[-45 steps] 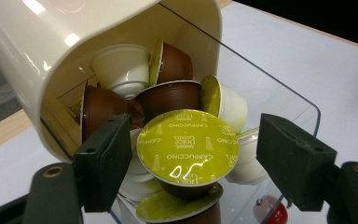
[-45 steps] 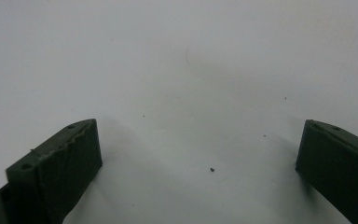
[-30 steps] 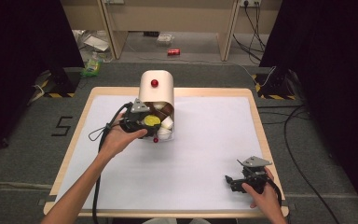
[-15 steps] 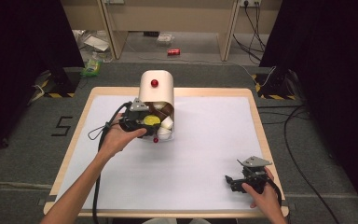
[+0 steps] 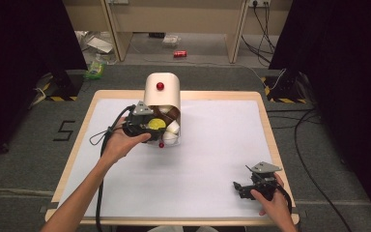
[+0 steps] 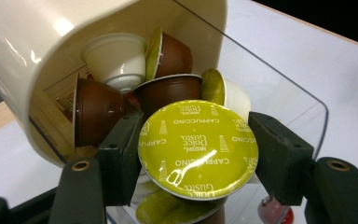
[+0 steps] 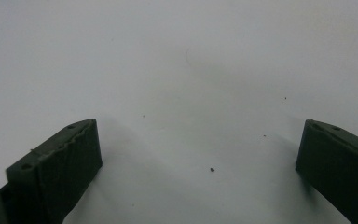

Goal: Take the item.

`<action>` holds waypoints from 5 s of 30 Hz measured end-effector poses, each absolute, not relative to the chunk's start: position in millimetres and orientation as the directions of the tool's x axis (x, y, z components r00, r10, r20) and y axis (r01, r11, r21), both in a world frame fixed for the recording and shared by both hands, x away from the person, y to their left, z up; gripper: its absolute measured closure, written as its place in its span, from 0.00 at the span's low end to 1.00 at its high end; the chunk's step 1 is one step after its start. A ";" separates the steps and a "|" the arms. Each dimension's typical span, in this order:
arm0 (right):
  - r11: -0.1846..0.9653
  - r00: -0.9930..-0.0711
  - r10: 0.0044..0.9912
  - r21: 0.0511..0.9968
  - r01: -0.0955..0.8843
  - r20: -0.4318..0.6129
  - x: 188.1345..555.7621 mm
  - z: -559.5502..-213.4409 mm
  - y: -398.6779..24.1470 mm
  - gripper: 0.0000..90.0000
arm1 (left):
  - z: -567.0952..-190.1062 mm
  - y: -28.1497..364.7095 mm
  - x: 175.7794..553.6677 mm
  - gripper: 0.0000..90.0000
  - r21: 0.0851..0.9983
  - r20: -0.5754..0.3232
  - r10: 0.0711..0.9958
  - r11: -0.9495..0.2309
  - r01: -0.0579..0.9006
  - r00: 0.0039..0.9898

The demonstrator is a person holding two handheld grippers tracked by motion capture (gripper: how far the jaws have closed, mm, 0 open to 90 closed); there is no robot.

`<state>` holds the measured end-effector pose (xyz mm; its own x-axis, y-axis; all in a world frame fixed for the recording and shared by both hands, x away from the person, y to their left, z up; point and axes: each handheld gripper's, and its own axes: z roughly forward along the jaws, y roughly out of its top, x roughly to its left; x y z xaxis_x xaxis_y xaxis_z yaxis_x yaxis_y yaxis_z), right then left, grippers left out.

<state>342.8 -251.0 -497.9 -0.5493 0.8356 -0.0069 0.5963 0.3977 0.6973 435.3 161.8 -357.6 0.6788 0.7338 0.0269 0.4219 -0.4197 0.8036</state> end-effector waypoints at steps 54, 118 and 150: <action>0.400 -0.551 0.834 0.698 0.594 -0.009 343.1 -497.9 -251.2 0.00 | -332.1 242.7 422.5 0.42 0.845 0.024 0.812 -0.327 0.422 0.583; 0.399 -0.550 0.835 0.698 0.595 -0.009 343.1 -497.9 -251.1 0.00 | -454.8 299.0 467.3 0.42 0.759 -0.034 0.904 -0.254 0.600 0.425; 0.400 -0.551 0.835 0.698 0.594 -0.010 343.1 -498.0 -251.1 0.00 | -474.2 297.4 478.3 0.42 0.738 -0.024 0.913 -0.259 0.623 0.408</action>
<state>343.1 -251.1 -498.0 -0.5508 0.8346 -0.0098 0.5941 0.4003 0.6977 478.3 297.4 -474.2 0.4080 0.9126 -0.0243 0.6235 -0.2591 0.7377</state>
